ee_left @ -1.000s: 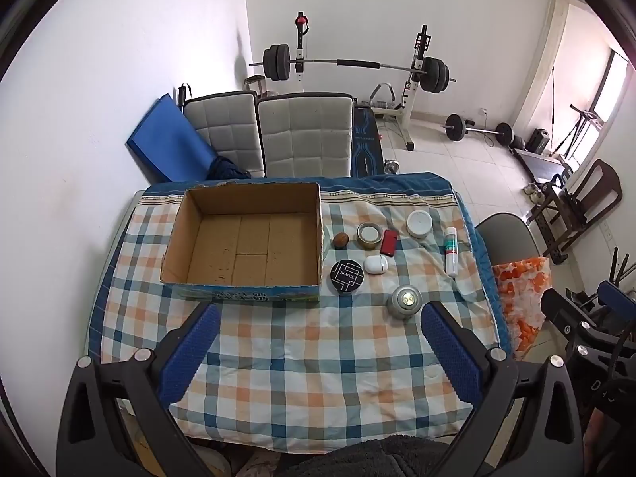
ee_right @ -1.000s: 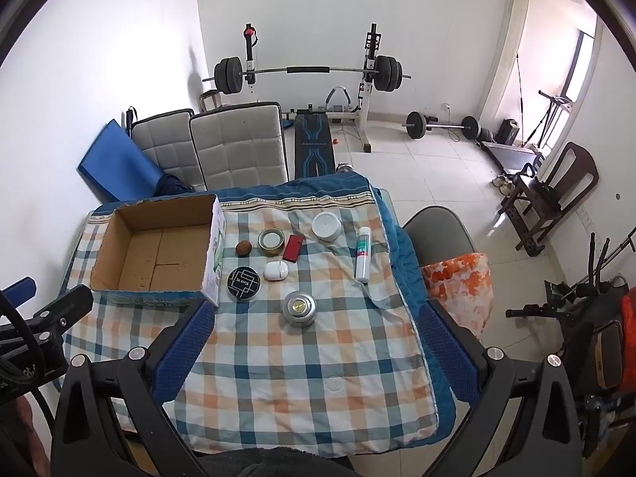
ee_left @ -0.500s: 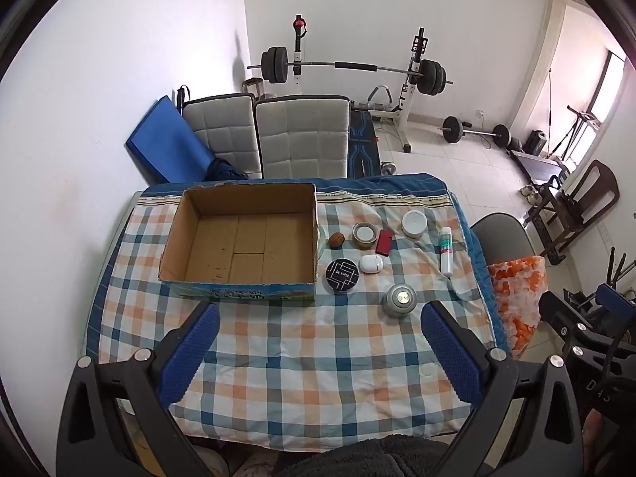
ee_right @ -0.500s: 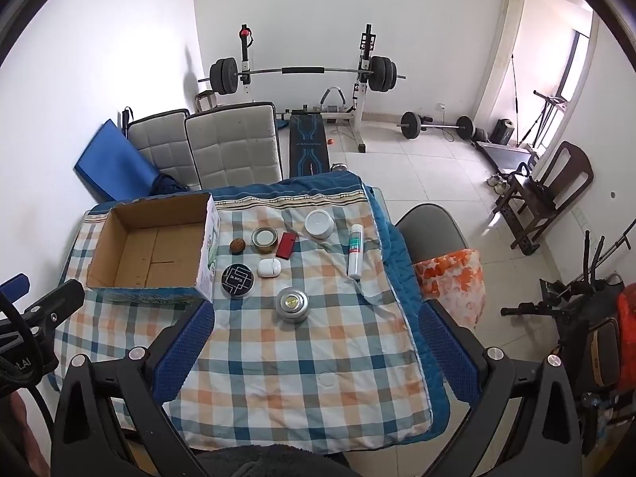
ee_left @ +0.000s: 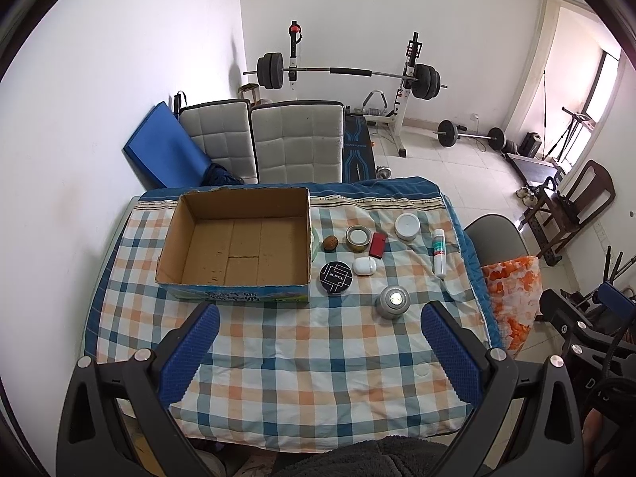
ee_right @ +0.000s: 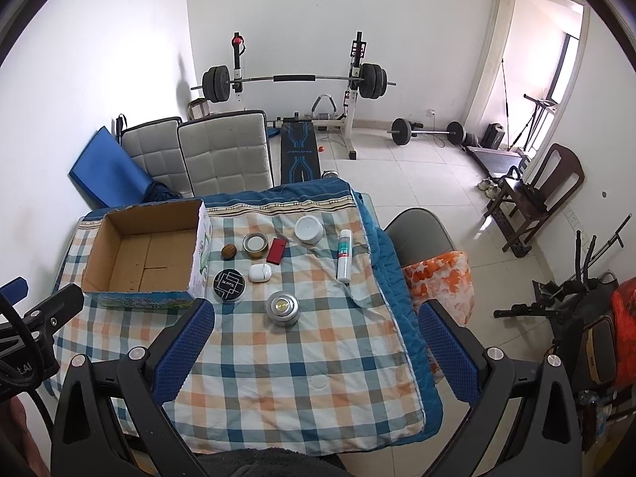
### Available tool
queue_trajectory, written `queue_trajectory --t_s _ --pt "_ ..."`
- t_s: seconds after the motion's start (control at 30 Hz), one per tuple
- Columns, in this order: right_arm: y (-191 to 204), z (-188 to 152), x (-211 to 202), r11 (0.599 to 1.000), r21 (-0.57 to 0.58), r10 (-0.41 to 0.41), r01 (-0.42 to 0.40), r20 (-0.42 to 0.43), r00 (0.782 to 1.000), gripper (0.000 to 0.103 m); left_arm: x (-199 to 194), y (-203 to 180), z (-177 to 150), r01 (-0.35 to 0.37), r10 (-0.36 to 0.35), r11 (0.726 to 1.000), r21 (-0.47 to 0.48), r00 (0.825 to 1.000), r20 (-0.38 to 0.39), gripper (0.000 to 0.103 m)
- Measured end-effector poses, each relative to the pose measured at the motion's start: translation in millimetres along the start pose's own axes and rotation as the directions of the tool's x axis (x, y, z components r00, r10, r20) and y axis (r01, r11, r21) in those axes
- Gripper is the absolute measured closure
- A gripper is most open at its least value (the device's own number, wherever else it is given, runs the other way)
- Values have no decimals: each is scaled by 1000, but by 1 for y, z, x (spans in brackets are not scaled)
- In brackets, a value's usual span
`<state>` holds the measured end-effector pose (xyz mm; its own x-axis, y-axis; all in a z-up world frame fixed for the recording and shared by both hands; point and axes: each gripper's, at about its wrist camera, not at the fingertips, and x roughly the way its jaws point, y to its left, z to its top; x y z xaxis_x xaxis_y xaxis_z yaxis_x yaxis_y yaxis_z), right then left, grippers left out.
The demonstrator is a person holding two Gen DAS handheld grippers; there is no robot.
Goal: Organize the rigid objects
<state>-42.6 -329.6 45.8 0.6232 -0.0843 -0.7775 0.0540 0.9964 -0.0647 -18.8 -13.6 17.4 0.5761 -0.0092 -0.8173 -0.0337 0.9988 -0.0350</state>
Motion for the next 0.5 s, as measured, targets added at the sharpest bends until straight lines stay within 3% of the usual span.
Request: queue_trajectory --t_s 0.5 --pt "-7 2 -11 1000 6 -4 4 13 1000 0 -4 -5 3 1 -1 1000 7 1000 16 0"
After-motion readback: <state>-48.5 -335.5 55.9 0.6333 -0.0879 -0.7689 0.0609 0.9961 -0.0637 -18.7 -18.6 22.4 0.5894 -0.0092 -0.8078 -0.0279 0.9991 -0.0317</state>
